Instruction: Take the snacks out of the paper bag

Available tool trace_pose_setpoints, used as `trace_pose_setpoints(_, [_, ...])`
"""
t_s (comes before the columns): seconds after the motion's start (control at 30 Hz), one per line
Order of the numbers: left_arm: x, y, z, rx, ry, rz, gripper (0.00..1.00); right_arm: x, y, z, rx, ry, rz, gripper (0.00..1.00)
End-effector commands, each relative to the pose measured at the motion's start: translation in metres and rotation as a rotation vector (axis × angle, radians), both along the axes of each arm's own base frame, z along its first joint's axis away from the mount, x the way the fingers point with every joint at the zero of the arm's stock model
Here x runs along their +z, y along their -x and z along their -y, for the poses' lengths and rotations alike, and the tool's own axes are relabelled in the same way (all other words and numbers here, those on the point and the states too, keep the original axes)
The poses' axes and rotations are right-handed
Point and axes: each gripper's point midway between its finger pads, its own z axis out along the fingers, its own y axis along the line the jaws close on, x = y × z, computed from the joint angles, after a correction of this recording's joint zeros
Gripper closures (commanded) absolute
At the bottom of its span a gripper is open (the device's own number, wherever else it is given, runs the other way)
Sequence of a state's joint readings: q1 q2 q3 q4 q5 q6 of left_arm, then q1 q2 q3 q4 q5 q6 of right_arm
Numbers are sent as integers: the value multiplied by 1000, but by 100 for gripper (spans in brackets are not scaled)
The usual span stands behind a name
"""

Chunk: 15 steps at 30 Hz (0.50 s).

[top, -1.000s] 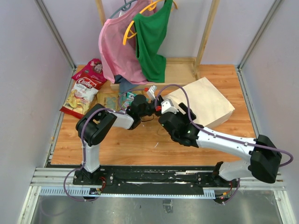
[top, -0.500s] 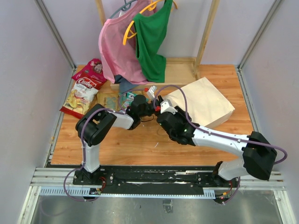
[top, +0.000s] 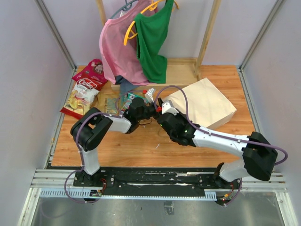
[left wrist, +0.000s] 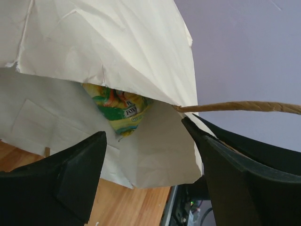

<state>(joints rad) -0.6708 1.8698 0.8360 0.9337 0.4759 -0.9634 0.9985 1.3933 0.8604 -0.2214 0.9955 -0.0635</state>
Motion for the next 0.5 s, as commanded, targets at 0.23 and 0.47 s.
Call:
trace_pose_setpoints(0.23, [-13,23,-28,50,-45,76,5,33,-7,1,-20,-96,63,99])
trace_pose_setpoints(0.47, [-12,48,-21,-12,180,-8,11,47,-10,4,-5,-166,67,99])
